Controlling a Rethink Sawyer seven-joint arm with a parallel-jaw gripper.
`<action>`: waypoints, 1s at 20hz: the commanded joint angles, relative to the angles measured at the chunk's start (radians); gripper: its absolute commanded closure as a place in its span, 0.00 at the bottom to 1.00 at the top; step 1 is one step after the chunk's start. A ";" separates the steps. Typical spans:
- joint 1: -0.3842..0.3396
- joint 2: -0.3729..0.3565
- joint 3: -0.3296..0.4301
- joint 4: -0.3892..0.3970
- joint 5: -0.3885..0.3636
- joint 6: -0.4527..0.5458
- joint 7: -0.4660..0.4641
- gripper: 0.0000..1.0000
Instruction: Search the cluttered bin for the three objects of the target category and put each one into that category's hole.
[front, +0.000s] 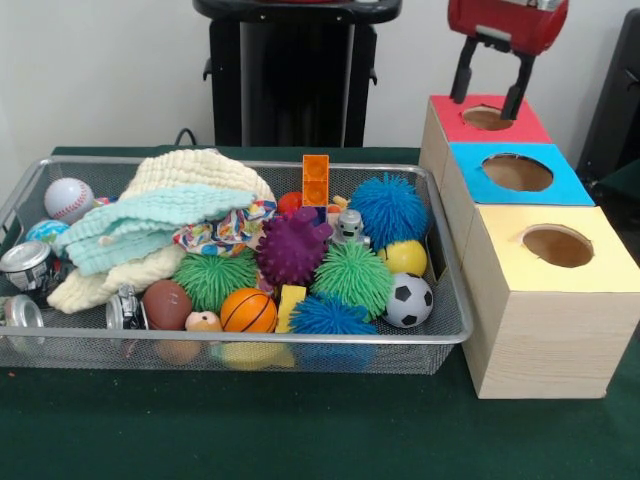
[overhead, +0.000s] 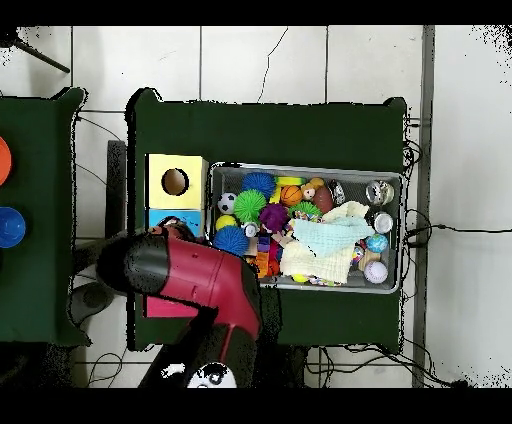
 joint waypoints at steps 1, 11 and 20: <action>-0.096 0.058 0.028 -0.125 -0.101 0.047 0.008 0.00; -0.180 0.088 0.065 -0.221 -0.186 0.109 -0.002 0.00; -0.271 0.092 0.097 -0.186 -0.243 0.099 -0.036 0.00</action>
